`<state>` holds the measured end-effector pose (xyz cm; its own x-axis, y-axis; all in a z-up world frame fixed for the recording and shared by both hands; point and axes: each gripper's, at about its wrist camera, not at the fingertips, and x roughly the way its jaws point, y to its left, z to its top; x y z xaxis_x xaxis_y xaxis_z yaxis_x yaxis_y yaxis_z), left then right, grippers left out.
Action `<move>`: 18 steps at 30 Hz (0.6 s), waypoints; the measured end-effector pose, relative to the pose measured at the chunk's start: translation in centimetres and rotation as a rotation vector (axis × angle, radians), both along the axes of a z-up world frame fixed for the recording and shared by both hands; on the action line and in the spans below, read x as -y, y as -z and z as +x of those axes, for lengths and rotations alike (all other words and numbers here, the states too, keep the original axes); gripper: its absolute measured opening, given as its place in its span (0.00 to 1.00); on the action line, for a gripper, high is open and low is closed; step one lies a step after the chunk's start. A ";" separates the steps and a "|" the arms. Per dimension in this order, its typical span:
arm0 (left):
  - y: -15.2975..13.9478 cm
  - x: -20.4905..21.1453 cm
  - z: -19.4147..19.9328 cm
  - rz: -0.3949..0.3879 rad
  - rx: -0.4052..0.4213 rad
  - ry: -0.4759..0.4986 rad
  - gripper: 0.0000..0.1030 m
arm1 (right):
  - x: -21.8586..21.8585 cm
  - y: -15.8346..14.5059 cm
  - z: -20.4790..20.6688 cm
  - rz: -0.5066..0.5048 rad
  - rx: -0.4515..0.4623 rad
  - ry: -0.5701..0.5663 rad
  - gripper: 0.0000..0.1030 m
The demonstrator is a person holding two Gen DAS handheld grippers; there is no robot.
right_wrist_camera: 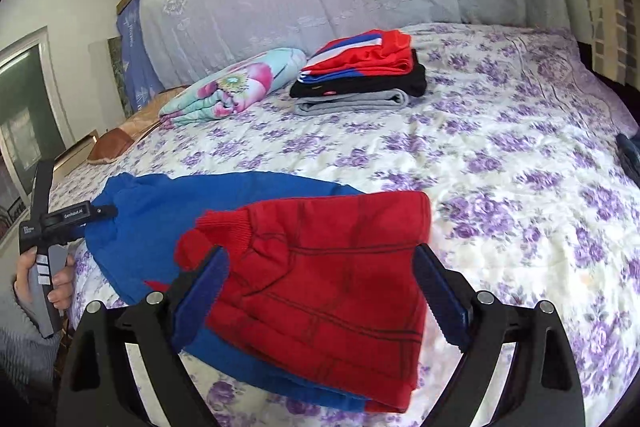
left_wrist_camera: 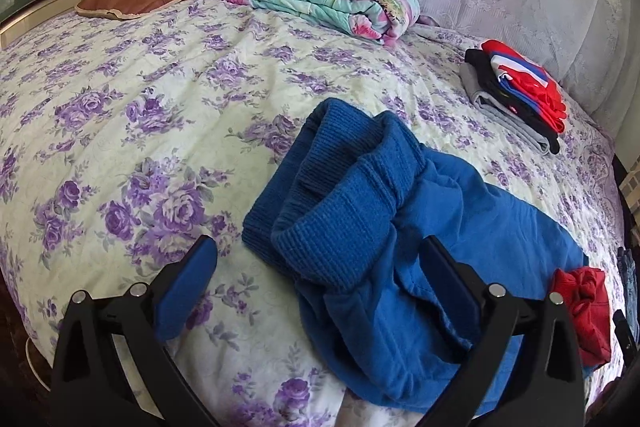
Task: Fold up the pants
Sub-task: 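Lower the red leg onto the blue pants with the right gripper and release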
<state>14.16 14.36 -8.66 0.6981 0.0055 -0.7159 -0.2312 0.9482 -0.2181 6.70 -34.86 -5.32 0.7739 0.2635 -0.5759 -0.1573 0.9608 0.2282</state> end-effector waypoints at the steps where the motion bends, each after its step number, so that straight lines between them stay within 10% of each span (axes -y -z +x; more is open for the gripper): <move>1: 0.1 0.4 0.1 0.027 -0.001 -0.012 0.96 | 0.2 0.3 0.2 0.023 -0.015 0.001 0.90; 8: 0.3 4.3 0.2 0.227 -0.019 -0.005 0.96 | -1.3 0.4 1.3 0.006 0.017 -0.070 0.94; 18: 0.2 4.9 0.0 0.193 0.003 0.027 0.96 | 0.3 1.8 1.8 0.134 -0.041 -0.064 0.94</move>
